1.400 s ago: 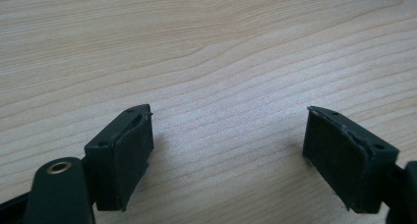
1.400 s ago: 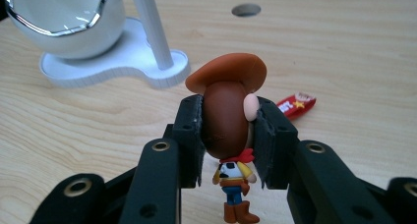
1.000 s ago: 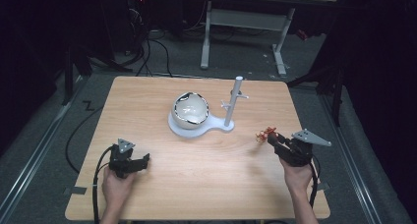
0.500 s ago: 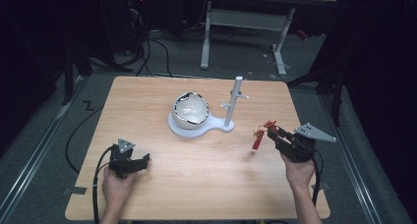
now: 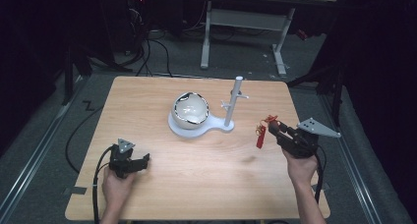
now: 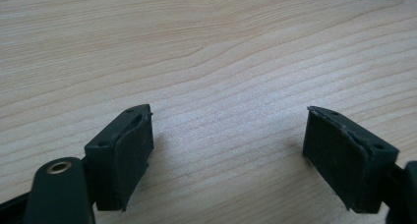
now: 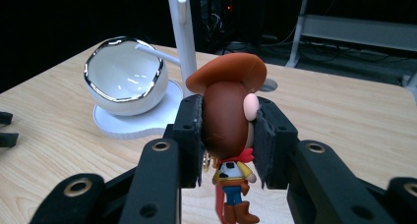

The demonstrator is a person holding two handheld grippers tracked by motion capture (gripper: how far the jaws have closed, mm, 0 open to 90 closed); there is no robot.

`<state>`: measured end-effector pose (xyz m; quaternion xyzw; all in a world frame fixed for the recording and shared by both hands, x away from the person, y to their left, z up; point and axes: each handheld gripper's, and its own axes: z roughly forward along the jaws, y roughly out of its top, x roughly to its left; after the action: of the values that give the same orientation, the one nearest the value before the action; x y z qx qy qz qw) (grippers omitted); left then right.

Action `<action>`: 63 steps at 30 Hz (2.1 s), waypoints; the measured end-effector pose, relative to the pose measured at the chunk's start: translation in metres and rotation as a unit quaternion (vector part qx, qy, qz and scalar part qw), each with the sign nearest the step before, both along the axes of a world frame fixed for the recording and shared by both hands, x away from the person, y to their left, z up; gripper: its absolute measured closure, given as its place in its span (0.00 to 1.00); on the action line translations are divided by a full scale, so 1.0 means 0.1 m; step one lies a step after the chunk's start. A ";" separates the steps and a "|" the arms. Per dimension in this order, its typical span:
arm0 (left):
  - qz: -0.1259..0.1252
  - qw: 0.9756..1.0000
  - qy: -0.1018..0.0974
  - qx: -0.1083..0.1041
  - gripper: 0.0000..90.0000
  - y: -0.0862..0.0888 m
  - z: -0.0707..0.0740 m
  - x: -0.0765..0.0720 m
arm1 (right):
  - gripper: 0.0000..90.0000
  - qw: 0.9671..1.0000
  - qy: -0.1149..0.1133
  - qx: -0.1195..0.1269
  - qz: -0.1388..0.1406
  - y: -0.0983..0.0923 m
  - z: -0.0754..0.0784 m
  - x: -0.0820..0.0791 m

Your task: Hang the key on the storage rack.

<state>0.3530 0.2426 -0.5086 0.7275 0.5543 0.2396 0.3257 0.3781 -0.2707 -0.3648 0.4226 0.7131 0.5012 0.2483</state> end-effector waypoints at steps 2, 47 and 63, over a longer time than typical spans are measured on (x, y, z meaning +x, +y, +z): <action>0.000 1.000 0.000 0.000 0.22 0.00 0.00 0.00 | 0.75 1.000 -0.002 0.003 0.003 0.01 0.03 0.01; 0.000 1.000 0.000 0.000 0.22 0.00 0.00 0.00 | 0.75 0.999 -0.027 0.001 0.042 0.43 0.48 0.37; 0.000 1.000 0.000 -0.003 0.22 0.01 0.00 0.00 | 0.75 0.999 -0.012 -0.009 0.036 0.52 0.53 0.56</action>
<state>0.3530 0.2431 -0.5085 0.7268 0.5547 0.2382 0.3277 0.4343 -0.2190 -0.3115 0.3888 0.7294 0.5079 0.2425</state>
